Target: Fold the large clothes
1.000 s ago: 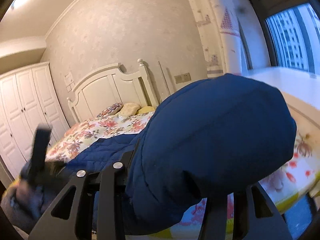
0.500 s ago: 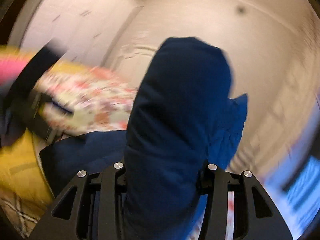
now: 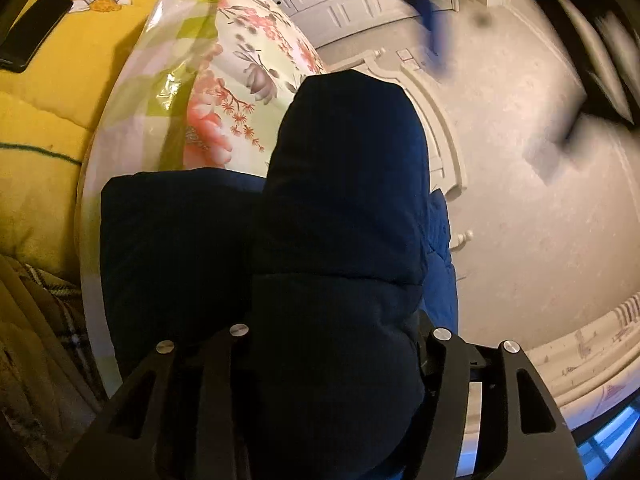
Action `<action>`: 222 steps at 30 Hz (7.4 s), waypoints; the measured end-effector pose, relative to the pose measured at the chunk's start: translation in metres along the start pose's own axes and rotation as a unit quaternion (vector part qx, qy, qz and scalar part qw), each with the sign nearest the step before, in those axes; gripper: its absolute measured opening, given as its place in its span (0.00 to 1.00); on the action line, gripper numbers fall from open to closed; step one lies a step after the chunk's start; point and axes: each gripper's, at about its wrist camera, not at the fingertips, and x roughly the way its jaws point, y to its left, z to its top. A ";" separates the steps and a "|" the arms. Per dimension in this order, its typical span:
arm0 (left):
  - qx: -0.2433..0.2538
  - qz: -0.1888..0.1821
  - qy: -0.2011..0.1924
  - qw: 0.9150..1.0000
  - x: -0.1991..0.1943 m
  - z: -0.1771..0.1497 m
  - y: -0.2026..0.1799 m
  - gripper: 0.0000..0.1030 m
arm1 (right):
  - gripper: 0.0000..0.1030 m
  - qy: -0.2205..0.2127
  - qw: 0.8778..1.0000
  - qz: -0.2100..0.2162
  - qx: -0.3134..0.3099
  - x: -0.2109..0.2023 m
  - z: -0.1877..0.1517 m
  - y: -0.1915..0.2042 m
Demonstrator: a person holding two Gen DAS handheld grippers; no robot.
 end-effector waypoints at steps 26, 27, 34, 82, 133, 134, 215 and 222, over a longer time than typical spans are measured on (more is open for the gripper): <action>-0.034 0.101 0.165 0.981 0.168 -0.025 0.030 0.98 | 0.67 -0.106 0.839 0.216 0.487 -0.030 -0.155 -0.205; -0.027 0.108 0.165 0.980 0.169 -0.024 0.028 0.98 | 0.67 -0.088 0.829 0.208 0.512 -0.013 -0.165 -0.215; 0.000 0.150 0.160 0.976 0.161 -0.021 0.020 0.98 | 0.50 0.004 0.796 0.188 0.576 0.127 -0.165 -0.264; -0.119 0.162 0.089 0.975 0.029 -0.119 0.015 0.98 | 0.53 0.109 0.915 0.282 0.266 0.164 0.022 -0.167; -0.047 0.147 0.100 0.983 0.099 -0.076 0.007 0.98 | 0.57 -0.024 0.870 0.270 0.412 -0.027 -0.149 -0.133; -0.047 0.147 0.100 0.983 0.099 -0.076 0.007 0.98 | 0.57 -0.022 0.877 0.260 0.404 -0.027 -0.147 -0.142; -0.215 -0.016 0.105 0.971 0.307 0.028 0.007 0.98 | 0.84 0.122 0.745 0.122 0.645 0.160 -0.292 -0.238; -0.143 0.064 0.092 0.983 0.280 0.035 -0.007 0.98 | 0.85 0.121 0.720 0.146 0.667 0.141 -0.275 -0.223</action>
